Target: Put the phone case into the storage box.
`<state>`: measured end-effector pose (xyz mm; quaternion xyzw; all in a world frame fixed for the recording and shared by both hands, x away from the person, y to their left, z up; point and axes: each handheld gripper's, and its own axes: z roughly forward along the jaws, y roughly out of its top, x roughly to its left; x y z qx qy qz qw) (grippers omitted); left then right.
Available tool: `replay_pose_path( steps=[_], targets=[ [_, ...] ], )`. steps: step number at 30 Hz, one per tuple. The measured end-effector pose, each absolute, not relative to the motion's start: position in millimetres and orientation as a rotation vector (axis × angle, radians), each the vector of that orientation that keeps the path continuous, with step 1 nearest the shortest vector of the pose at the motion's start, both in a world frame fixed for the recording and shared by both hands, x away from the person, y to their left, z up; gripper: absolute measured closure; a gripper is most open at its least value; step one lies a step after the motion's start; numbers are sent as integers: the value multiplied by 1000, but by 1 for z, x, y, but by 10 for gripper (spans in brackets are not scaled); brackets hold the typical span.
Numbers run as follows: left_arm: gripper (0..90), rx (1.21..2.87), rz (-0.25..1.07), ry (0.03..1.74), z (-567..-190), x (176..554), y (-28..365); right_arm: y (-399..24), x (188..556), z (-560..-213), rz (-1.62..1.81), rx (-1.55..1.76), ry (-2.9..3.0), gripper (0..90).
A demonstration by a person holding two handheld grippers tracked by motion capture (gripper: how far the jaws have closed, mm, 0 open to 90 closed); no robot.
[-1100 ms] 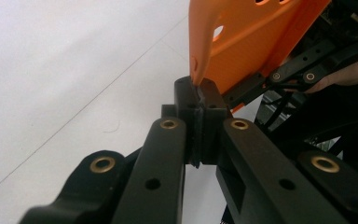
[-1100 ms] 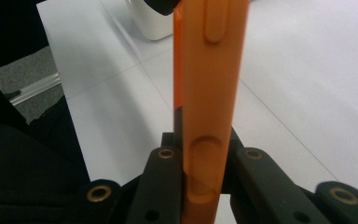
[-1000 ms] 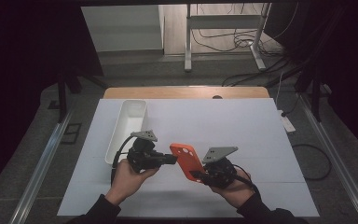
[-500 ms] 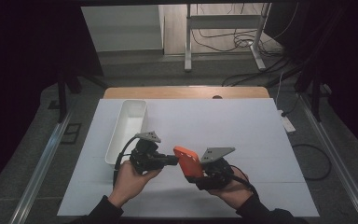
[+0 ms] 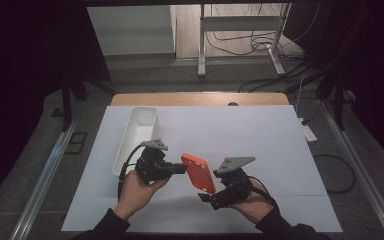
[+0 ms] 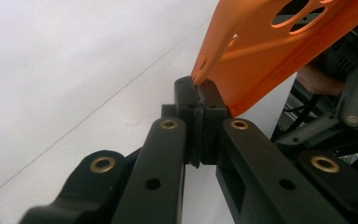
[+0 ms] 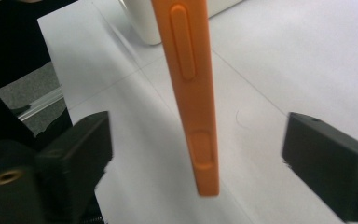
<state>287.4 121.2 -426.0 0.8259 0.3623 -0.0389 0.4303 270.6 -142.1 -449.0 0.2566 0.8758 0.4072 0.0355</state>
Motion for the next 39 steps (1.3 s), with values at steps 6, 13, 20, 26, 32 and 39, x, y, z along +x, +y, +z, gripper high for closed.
replay_pose_path(
  steps=[6,13,20,26,32,39],
  targets=[
    [894,2071,-83,897,-426,289,124,-147,270,-449,1261,792,2678,36],
    [894,2065,-54,911,-425,291,130,-158,268,-448,1242,796,2662,18],
    [894,2055,-31,938,-424,293,136,-168,266,-445,1241,812,2638,9],
    [894,2051,-24,951,-423,297,142,-176,264,-445,1216,815,2633,5],
    [893,2050,-19,958,-421,299,146,-182,261,-444,1209,814,2621,4],
    [894,2045,-5,967,-418,302,150,-190,258,-443,1186,814,2613,3]
  ],
)
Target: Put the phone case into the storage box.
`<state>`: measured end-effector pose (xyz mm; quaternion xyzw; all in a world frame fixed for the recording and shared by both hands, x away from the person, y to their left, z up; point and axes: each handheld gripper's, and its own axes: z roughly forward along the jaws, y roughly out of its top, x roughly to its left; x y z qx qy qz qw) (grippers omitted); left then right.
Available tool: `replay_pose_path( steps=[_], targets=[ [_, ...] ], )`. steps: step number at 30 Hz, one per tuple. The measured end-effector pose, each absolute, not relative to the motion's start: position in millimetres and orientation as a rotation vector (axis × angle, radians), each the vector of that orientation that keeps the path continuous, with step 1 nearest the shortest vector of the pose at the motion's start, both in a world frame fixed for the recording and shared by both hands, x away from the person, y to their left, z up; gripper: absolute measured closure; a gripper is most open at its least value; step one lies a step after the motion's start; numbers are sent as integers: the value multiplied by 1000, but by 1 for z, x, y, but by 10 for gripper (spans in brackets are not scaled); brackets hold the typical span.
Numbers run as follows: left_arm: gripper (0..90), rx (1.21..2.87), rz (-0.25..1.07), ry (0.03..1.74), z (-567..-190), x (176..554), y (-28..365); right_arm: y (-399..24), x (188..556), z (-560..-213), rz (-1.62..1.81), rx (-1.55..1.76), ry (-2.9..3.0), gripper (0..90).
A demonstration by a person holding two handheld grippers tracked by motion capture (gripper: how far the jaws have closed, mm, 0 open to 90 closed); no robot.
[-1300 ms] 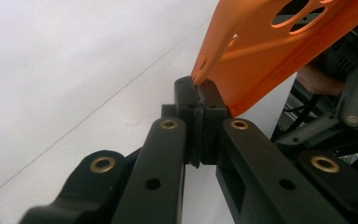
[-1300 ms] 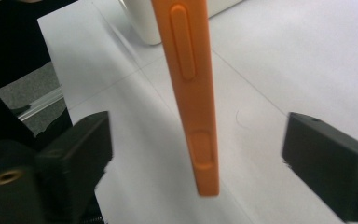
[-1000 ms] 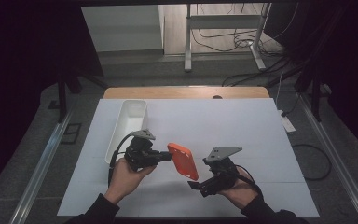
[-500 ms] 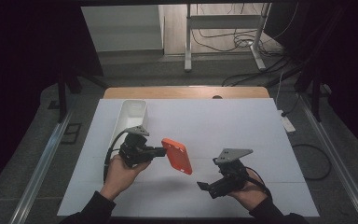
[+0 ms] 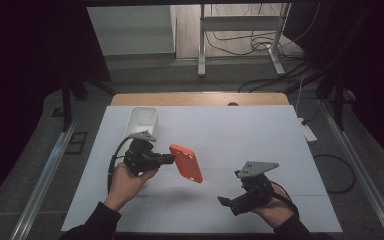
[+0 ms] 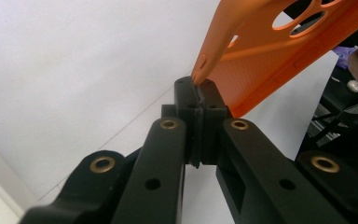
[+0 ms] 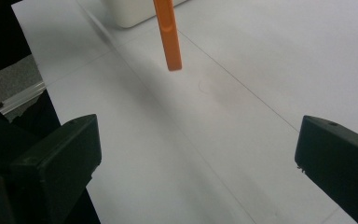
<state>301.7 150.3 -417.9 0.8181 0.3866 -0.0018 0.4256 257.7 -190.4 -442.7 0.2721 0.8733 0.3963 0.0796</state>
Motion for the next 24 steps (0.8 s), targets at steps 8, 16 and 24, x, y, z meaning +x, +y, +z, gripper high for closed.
replay_pose_path(
  steps=[8,16,24],
  targets=[
    [894,2054,14,974,-416,305,152,-201,254,-441,1193,821,2598,3],
    [894,2051,28,987,-411,312,156,-216,252,-441,1200,871,2563,0],
    [894,2040,31,1010,-406,319,164,-233,252,-442,1181,911,2527,0]
  ],
)
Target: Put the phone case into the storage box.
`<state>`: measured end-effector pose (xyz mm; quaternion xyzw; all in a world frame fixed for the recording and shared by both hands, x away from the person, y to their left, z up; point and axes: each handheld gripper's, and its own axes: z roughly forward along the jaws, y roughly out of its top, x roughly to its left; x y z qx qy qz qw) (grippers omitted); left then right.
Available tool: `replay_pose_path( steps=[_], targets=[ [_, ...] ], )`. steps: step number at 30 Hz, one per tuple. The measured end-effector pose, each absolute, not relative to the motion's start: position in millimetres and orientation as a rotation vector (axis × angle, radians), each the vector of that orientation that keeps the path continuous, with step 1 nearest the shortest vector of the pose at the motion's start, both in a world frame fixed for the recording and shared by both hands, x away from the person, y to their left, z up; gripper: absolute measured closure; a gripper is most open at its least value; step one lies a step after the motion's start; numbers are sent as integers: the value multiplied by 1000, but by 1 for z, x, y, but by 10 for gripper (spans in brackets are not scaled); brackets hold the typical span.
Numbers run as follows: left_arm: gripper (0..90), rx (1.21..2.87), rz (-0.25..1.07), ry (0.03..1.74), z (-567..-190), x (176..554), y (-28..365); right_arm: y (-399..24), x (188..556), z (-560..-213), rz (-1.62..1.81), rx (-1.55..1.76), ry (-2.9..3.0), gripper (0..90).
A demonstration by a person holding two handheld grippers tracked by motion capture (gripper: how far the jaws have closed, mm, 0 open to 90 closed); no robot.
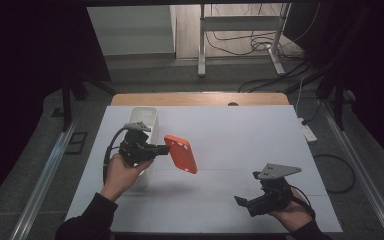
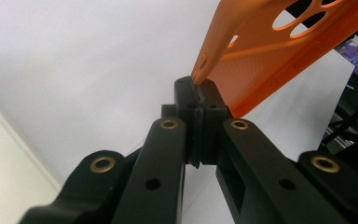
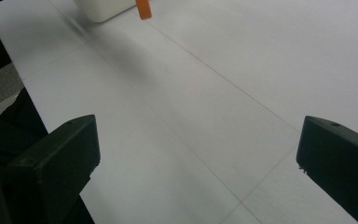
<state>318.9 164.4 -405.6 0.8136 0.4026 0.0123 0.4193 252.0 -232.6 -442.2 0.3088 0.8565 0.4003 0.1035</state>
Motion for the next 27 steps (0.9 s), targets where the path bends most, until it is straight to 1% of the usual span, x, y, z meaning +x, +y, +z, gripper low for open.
replay_pose_path(
  steps=[10,27],
  targets=[
    [894,2013,37,1042,-397,326,178,-252,251,-443,1183,961,2475,0],
    [894,2006,89,1103,-378,339,198,-276,247,-442,1185,1040,2418,0]
  ],
)
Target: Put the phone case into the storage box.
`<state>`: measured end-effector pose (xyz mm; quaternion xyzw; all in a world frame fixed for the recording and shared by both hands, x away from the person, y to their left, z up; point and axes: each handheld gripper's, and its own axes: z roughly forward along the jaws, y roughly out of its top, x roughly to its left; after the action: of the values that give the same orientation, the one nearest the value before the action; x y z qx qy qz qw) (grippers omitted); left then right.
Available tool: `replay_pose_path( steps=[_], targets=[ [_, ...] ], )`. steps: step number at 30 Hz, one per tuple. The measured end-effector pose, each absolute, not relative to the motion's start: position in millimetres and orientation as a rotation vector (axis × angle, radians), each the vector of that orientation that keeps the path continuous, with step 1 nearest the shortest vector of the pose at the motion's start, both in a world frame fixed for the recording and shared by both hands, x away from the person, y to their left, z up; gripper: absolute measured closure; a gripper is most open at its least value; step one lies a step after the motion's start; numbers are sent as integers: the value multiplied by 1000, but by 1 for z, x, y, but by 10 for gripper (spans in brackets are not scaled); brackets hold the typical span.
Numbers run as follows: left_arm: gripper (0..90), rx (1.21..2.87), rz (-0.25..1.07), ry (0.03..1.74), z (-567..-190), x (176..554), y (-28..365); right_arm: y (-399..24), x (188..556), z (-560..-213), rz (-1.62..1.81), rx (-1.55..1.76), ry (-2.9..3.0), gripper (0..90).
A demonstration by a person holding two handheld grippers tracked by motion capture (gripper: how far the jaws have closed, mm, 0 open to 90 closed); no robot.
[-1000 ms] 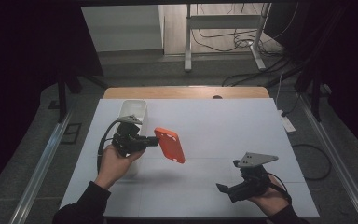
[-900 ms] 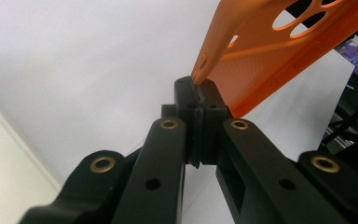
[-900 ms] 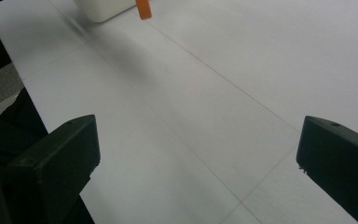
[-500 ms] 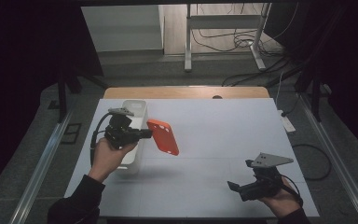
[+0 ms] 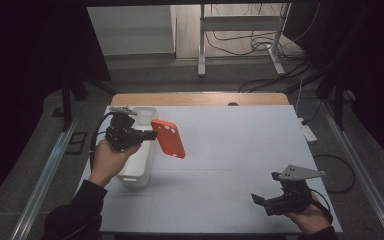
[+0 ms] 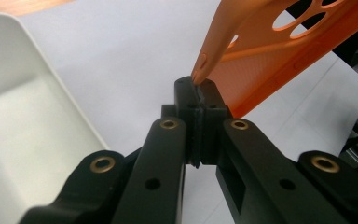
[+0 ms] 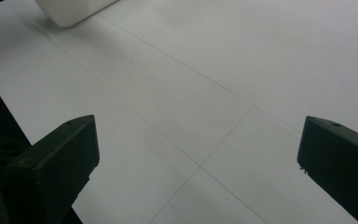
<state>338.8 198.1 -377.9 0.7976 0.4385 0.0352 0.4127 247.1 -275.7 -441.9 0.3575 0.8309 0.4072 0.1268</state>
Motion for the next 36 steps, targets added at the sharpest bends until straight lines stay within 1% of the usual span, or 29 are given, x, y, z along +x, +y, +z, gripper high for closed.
replay_pose_path(
  steps=[14,36],
  targets=[
    [894,1996,121,1161,-367,350,218,-300,241,-442,1166,1127,2361,0],
    [894,2000,192,1272,-356,363,248,-318,236,-442,1136,1185,2313,0]
  ],
)
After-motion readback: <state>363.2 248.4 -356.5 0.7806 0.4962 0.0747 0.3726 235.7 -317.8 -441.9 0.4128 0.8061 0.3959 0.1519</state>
